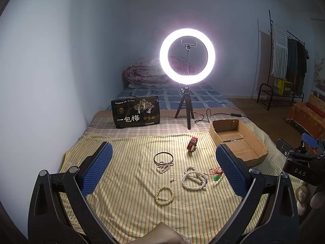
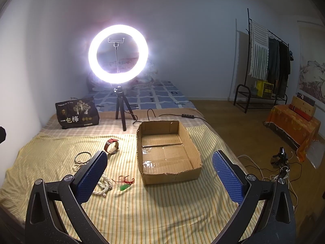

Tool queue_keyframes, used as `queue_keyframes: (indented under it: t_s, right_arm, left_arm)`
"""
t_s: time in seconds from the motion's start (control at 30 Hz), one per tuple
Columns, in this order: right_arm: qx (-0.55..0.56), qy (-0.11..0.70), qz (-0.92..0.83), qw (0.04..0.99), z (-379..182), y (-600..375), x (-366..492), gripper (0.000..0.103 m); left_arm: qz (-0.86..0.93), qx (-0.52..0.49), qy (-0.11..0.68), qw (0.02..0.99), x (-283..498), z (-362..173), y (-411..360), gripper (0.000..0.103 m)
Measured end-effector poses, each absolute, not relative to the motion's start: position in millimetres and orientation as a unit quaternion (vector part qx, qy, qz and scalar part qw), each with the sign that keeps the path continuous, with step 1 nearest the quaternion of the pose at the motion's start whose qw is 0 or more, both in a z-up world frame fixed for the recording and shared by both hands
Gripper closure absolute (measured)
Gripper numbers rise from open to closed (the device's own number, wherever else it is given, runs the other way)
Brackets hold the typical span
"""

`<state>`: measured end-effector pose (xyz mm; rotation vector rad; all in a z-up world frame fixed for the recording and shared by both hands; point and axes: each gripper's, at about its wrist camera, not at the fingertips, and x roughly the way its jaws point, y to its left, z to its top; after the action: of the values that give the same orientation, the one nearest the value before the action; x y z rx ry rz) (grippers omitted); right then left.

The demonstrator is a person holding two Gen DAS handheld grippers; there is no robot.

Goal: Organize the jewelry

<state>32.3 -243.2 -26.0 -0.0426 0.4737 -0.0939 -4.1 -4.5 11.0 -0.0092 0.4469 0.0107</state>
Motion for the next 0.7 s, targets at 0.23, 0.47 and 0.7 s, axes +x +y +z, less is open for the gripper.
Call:
queue_keyframes:
  t_s: [0.23, 0.47, 0.7]
  right_arm:
    - [-0.021, 0.235, -0.046, 0.971, -26.1, -243.3, 32.0, 0.001]
    - [-0.021, 0.236, -0.047, 0.970, -26.5, -243.1, 32.4, 0.001]
    - [-0.022, 0.236, -0.047, 0.970, -26.9, -242.9, 32.6, 0.001]
  left_arm:
    - [0.006, -0.004, 0.220, 0.975, -4.3, 9.0, -4.3, 0.000]
    - [0.006, -0.005, 0.220, 0.975, -4.5, 8.7, -4.3, 0.000]
    - [0.006, -0.004, 0.220, 0.976, -4.7, 7.8, -4.5, 0.000]
